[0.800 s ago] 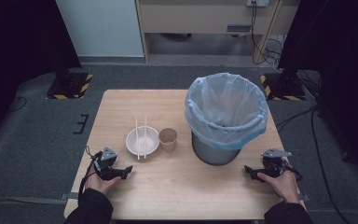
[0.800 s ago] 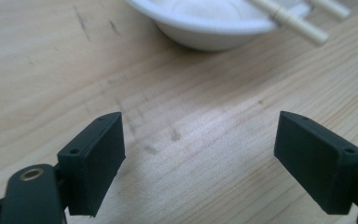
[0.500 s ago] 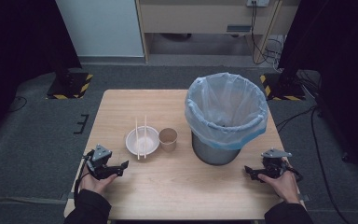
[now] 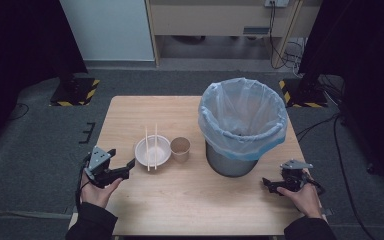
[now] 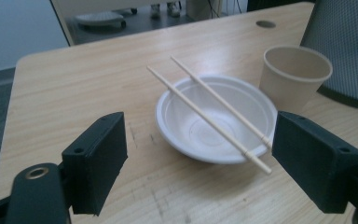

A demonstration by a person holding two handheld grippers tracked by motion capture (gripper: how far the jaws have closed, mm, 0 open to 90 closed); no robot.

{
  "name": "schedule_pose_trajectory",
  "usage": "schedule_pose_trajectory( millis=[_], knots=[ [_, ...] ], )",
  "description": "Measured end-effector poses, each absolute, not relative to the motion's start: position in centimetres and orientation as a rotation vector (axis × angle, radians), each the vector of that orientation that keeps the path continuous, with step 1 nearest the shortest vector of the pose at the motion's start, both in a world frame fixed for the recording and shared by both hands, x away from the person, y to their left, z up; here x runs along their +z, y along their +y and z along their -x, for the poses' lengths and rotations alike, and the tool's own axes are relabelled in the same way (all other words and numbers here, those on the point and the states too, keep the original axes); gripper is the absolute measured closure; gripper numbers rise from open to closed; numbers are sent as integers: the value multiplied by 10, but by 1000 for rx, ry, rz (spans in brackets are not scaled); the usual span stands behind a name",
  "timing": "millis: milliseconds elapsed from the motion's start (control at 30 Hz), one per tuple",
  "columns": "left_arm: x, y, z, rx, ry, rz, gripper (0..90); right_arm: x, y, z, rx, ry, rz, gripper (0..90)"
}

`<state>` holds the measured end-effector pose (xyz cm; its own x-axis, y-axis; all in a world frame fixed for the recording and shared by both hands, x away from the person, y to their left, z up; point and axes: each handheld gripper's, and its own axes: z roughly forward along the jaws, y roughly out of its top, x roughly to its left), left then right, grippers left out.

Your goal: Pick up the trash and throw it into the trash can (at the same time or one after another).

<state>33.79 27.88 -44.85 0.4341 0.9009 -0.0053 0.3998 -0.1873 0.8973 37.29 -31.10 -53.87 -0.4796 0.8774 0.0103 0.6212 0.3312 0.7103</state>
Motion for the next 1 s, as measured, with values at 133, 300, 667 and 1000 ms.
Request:
schedule_pose_trajectory(
  millis=[133,300,667,1000],
  knots=[
    [-439,277,-339,712,1100,-1744,176,-539,-311,-373,936,2226,-1327,32],
    [-431,276,-343,711,1093,-1711,190,-539,-311,-373,936,2225,-1327,32],
    [-417,269,-363,746,1108,-1655,222,-539,-311,-373,934,2226,-1327,32],
    [-427,250,-389,726,1147,-1677,283,-539,-311,-373,933,2227,-1326,33]
  ],
)
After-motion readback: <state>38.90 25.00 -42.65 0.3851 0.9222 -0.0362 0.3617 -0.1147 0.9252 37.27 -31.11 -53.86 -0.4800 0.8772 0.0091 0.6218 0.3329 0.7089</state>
